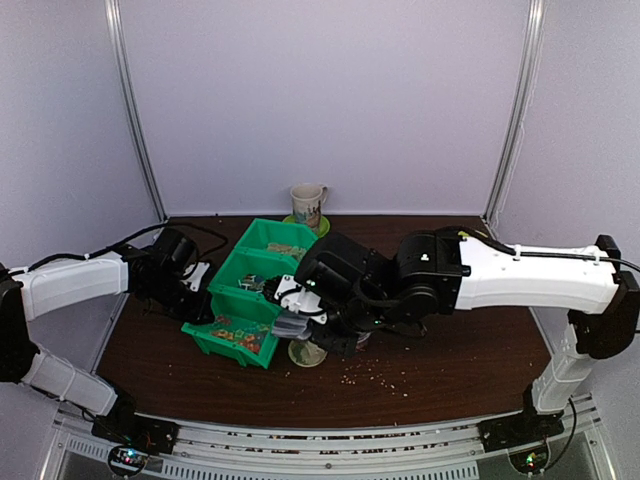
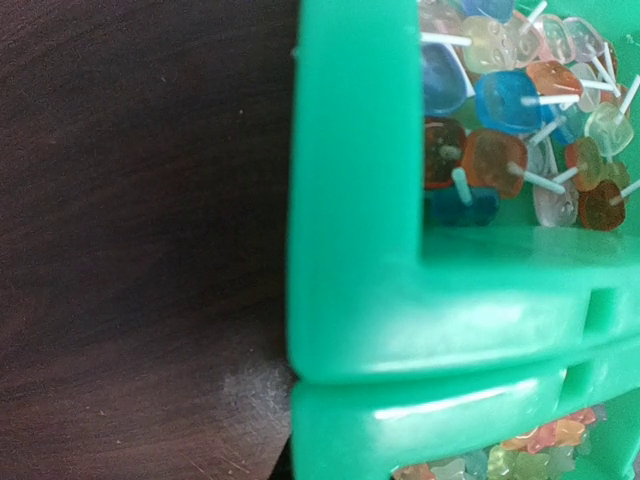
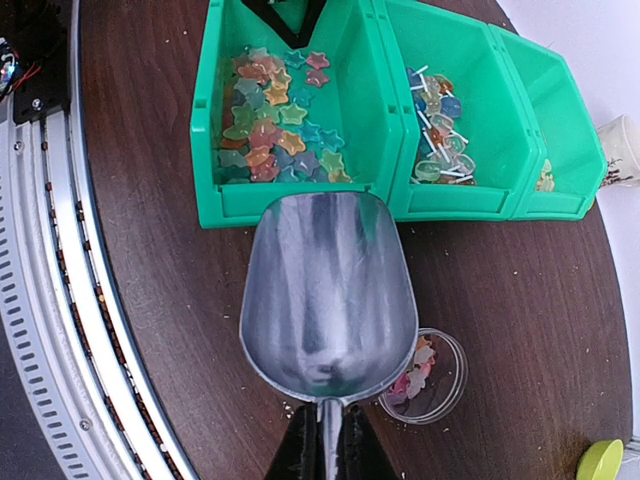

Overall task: Pack the candies
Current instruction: Adjust the plate at the center of the board, then scoop the fake candies from the plate.

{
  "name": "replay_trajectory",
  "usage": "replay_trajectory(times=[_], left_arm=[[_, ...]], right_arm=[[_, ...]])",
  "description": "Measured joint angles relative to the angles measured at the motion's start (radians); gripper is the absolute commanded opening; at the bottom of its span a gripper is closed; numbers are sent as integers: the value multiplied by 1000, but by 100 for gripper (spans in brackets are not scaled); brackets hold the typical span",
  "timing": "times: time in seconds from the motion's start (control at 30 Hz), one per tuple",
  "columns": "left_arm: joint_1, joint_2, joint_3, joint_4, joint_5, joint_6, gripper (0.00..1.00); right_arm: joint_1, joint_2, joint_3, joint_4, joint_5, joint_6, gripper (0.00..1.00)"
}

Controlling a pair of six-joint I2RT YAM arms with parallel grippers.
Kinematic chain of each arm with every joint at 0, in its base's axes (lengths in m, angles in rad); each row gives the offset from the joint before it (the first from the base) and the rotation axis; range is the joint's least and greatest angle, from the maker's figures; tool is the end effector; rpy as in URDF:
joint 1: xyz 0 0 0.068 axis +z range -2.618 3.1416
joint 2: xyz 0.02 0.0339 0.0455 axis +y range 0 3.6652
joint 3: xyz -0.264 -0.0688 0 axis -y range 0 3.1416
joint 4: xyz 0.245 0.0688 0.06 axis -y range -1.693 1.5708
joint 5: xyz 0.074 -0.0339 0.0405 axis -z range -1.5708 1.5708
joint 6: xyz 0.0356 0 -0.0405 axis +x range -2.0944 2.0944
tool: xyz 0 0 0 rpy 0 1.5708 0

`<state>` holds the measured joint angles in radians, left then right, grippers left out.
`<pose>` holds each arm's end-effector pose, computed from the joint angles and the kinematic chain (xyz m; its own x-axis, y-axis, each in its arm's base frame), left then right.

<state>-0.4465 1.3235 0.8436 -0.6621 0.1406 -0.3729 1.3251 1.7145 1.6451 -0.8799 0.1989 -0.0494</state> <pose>0.2196 -0.1107 0.2102 -0.9388 0.0495 -0.3408 0.1483 0.9513 -0.2702 0.0968 0.3570 0.3291 -0.1519 -0.8049 -0.5736 -0.9315 0.3107 -0.1892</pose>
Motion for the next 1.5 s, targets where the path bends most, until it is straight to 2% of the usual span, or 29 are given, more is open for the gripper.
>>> replay_trajectory(times=[0.13, 0.37, 0.47, 0.63, 0.77, 1.1, 1.5], left_arm=[[25, 0, 0, 14, 64, -5, 0], [92, 0, -21, 103, 231, -47, 0], [100, 0, -57, 196, 363, -93, 0], [89, 8, -77, 273, 491, -121, 0], [87, 14, -57, 226, 439, -93, 0], [62, 46, -13, 43, 156, -43, 0], [-9, 46, 21, -19, 38, 8, 0]], right_arm=[[0, -40, -36, 50, 15, 8, 0], [0, -299, -229, 251, 84, 12, 0], [0, -391, -290, 342, 95, 12, 0], [0, -424, -311, 394, 94, 11, 0], [5, -396, -306, 376, 88, 10, 0], [26, -197, -160, 208, 47, -5, 0], [27, 82, 69, 8, 8, -27, 0]])
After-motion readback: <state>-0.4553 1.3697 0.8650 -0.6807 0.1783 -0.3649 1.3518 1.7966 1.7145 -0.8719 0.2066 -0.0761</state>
